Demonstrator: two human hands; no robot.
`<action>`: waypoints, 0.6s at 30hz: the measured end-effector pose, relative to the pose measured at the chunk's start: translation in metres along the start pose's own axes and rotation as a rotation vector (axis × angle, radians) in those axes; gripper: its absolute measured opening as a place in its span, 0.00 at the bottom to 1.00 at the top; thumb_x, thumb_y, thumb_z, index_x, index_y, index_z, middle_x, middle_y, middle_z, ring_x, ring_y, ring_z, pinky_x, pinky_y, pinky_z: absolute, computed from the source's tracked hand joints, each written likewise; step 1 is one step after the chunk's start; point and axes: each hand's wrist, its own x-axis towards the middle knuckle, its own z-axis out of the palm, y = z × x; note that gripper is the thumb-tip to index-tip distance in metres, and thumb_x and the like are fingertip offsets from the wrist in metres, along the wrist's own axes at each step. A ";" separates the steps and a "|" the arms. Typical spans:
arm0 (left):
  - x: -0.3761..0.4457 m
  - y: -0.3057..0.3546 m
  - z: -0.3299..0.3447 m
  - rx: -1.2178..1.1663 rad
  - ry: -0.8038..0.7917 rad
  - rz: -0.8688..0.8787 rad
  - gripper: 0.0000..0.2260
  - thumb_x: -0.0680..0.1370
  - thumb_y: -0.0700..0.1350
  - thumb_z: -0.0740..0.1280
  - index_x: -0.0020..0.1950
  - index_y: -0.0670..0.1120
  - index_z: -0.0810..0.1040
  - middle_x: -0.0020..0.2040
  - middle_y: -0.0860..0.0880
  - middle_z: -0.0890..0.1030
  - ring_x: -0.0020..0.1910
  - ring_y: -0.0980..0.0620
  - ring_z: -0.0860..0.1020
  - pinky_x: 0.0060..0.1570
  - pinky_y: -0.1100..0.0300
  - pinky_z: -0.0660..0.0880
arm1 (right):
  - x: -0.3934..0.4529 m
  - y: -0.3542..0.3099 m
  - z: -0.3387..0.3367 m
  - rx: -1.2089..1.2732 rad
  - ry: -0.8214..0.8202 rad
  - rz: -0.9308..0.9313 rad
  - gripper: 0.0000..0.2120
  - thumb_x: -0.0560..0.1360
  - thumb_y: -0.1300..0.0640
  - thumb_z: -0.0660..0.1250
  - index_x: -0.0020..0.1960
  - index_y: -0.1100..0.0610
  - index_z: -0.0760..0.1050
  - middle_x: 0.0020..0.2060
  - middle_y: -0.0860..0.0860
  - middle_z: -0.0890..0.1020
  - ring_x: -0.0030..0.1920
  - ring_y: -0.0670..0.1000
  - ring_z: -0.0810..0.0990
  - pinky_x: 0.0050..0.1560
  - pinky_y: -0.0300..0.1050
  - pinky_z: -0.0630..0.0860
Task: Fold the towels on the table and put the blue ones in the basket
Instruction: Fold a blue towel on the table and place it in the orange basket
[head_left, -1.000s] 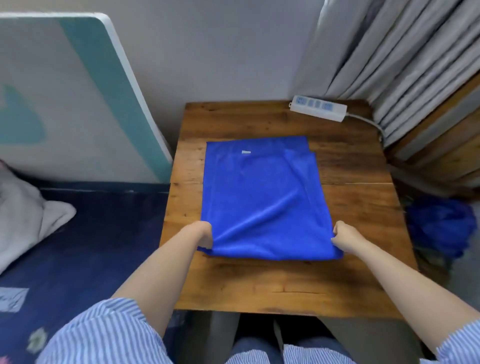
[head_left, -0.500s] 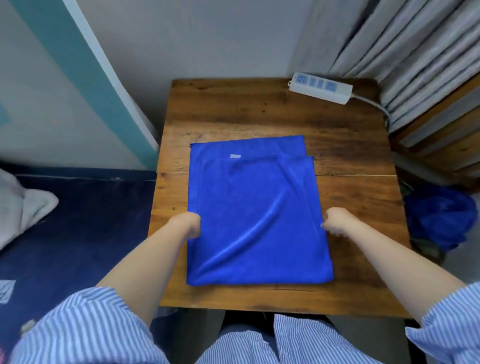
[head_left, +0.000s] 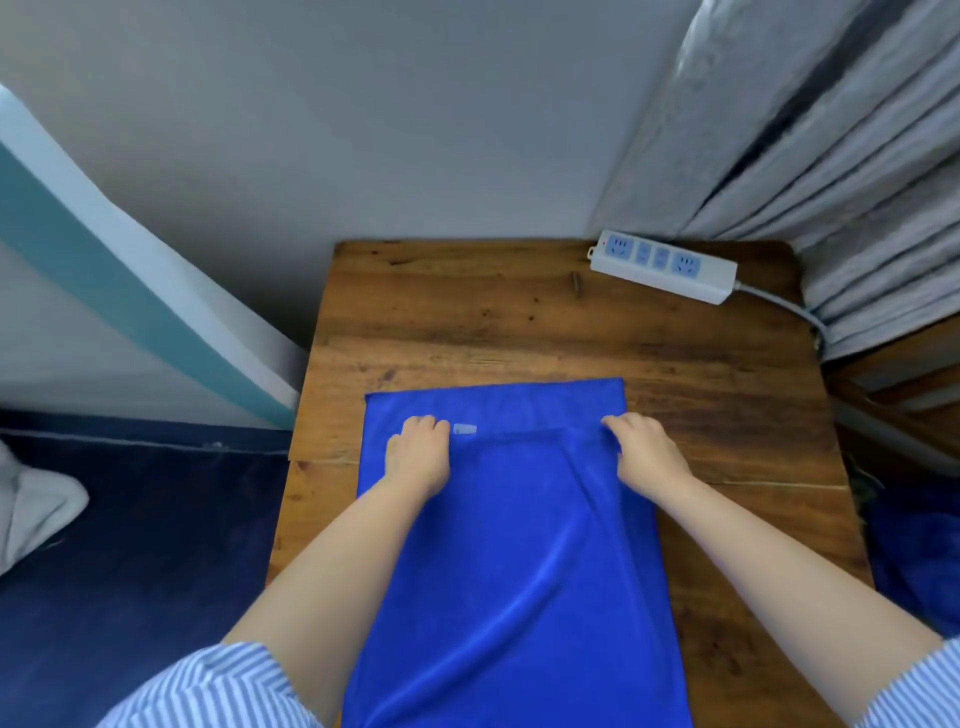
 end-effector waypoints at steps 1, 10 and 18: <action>0.005 0.000 0.004 0.009 0.009 0.009 0.16 0.77 0.37 0.55 0.64 0.44 0.67 0.63 0.47 0.70 0.65 0.46 0.66 0.55 0.55 0.68 | 0.004 0.001 0.001 0.001 -0.017 0.000 0.25 0.74 0.68 0.57 0.70 0.55 0.62 0.65 0.54 0.70 0.66 0.56 0.65 0.62 0.49 0.68; 0.001 -0.032 -0.012 -0.342 -0.311 0.118 0.12 0.76 0.40 0.58 0.33 0.48 0.65 0.35 0.50 0.70 0.38 0.49 0.68 0.33 0.59 0.62 | 0.022 0.004 -0.052 -0.030 -0.453 -0.224 0.10 0.74 0.63 0.62 0.34 0.54 0.71 0.34 0.48 0.74 0.35 0.45 0.70 0.36 0.39 0.65; 0.017 -0.068 -0.044 -0.767 -0.621 -0.184 0.16 0.75 0.40 0.61 0.28 0.48 0.67 0.31 0.49 0.72 0.30 0.51 0.69 0.31 0.61 0.64 | 0.044 -0.008 -0.073 0.432 -0.607 -0.011 0.13 0.76 0.65 0.60 0.36 0.55 0.75 0.34 0.49 0.76 0.35 0.46 0.72 0.30 0.36 0.68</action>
